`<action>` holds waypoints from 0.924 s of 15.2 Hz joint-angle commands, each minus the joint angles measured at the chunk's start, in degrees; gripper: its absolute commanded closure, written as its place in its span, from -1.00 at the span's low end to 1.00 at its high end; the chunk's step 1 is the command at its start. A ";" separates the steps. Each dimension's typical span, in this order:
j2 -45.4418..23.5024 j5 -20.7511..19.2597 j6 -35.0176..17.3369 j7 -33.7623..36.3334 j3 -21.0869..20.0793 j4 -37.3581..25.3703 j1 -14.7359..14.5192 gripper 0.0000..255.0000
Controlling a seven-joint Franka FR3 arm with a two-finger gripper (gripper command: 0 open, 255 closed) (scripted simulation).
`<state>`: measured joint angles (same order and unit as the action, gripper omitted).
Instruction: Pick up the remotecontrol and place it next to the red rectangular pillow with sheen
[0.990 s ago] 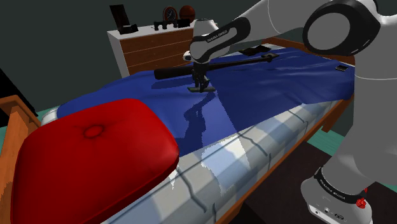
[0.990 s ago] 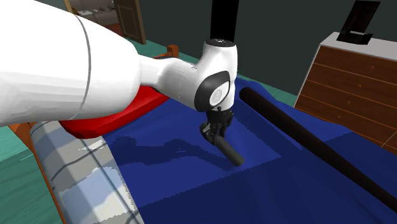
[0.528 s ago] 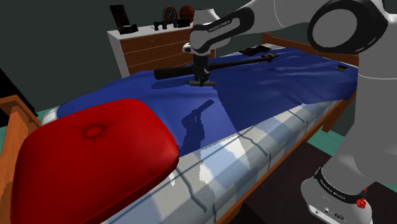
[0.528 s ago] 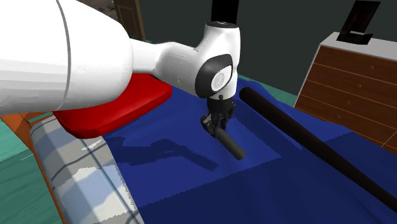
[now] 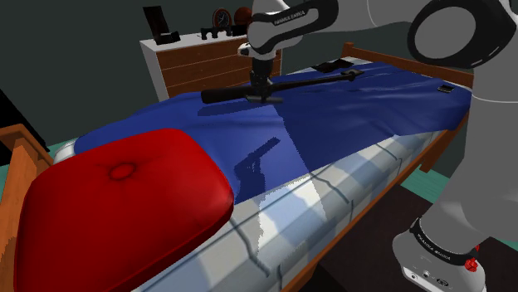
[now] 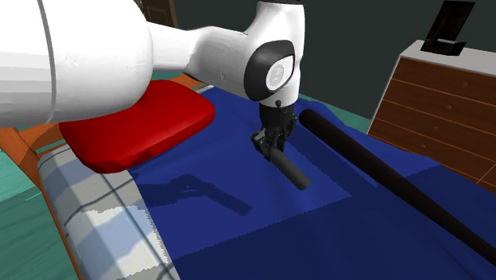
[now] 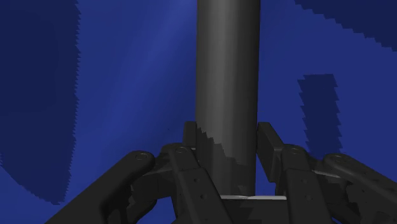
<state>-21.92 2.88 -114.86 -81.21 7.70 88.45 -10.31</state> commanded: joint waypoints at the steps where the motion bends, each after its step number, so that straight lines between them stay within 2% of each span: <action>1: 0.25 -0.08 1.48 0.22 -0.02 -1.22 -0.11 1.00; 14: 0.69 -0.22 11.29 0.35 0.10 -10.60 0.10 1.00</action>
<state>-21.37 2.69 -104.28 -80.93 7.81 78.40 -10.17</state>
